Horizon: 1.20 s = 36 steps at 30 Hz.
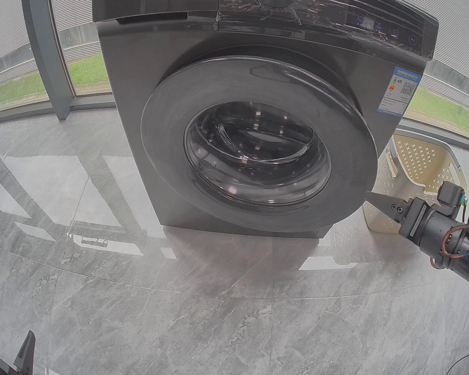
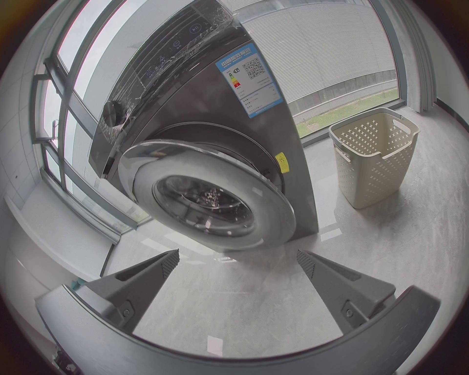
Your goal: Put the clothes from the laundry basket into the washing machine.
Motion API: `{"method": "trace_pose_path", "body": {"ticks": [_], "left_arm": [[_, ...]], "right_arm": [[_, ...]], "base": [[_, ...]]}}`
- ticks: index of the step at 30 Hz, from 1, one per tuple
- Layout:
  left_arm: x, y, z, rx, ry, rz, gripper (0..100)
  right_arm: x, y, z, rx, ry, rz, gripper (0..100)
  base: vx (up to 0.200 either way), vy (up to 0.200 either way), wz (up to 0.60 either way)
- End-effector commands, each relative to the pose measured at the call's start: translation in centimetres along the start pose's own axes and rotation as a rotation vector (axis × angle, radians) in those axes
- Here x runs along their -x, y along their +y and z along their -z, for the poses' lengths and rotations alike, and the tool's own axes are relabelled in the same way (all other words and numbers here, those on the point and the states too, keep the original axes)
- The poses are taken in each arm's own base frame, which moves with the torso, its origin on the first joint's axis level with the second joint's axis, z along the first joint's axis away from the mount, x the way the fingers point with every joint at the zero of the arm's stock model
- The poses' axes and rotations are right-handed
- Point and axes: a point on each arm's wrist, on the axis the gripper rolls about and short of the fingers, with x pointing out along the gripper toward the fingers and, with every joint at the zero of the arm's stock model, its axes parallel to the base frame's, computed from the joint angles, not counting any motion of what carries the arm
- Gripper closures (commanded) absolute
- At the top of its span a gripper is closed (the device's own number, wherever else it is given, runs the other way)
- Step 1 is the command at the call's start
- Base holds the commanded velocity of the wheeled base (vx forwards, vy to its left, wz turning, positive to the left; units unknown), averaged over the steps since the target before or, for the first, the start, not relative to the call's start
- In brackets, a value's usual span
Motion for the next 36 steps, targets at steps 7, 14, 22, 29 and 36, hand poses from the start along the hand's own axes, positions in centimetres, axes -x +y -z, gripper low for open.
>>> {"method": "trace_pose_path", "body": {"ticks": [7,14,22,29,36], "left_arm": [[0.0,0.0,0.5,-0.001,0.003,0.000,0],[0.0,0.0,0.5,-0.001,0.003,0.000,0],[0.0,0.0,0.5,-0.001,0.003,-0.002,0],[0.0,0.0,0.5,-0.001,0.003,0.000,0],[0.0,0.0,0.5,-0.001,0.003,0.000,0]], "right_arm": [[-2.4,0.0,0.3,-0.004,0.020,0.011,0],[-2.9,0.4,0.1,-0.006,0.014,-0.005,0],[-3.3,0.8,-1.1,-0.019,-0.022,-0.015,0],[-3.2,1.0,-0.8,-0.017,-0.013,-0.018,0],[-1.9,1.1,1.6,0.004,0.067,-0.040,0]], "base": [[0.200,0.000,0.00],[0.200,0.000,0.00],[0.025,0.000,0.00],[0.000,0.000,0.00],[0.000,0.000,0.00]]}}
